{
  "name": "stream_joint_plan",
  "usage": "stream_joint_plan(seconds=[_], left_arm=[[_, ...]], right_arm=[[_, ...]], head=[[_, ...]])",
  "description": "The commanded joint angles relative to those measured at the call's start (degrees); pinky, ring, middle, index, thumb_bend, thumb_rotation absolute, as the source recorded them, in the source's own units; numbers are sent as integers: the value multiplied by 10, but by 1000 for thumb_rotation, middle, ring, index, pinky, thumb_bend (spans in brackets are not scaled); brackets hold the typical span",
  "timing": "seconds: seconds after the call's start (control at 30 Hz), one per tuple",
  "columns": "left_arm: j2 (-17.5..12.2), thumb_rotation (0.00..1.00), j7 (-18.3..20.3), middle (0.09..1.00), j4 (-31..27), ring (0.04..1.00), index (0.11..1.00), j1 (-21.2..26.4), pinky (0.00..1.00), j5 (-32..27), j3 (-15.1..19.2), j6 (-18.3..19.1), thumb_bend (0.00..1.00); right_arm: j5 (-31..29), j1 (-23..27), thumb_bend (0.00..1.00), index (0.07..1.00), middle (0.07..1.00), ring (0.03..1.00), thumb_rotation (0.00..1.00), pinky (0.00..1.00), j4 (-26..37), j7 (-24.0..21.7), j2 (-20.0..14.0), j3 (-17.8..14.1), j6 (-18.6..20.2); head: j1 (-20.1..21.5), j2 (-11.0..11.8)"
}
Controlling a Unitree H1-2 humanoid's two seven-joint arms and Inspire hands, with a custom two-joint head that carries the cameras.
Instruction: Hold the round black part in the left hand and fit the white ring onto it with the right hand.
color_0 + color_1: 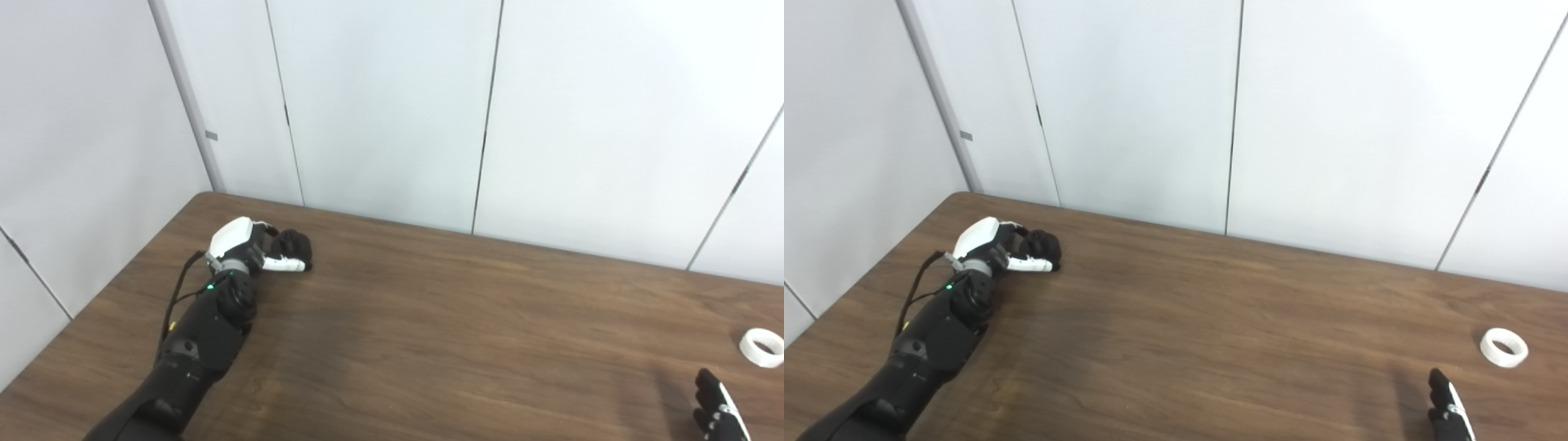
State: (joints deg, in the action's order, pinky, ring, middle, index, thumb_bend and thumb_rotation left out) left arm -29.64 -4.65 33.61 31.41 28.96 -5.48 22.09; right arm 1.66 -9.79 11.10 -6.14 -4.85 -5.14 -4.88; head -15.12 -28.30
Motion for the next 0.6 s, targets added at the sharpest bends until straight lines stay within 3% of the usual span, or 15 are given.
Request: stream_joint_plan(seconds=[0.0,0.57], left_arm=[[-15,315,-14,935,-13,995,774,32,1000,1,4,-14,951],[-17,271,-8,923,-12,990,773,32,1000,8,-7,-13,903]], right_arm=[[-2,-35,518,963,980,1000,1000,1000,-4,7,2,5,-8],[-1,-38,508,965,976,996,1000,1000,1,8,2,5,-7]], head=[[-1,0],[-1,-5]])
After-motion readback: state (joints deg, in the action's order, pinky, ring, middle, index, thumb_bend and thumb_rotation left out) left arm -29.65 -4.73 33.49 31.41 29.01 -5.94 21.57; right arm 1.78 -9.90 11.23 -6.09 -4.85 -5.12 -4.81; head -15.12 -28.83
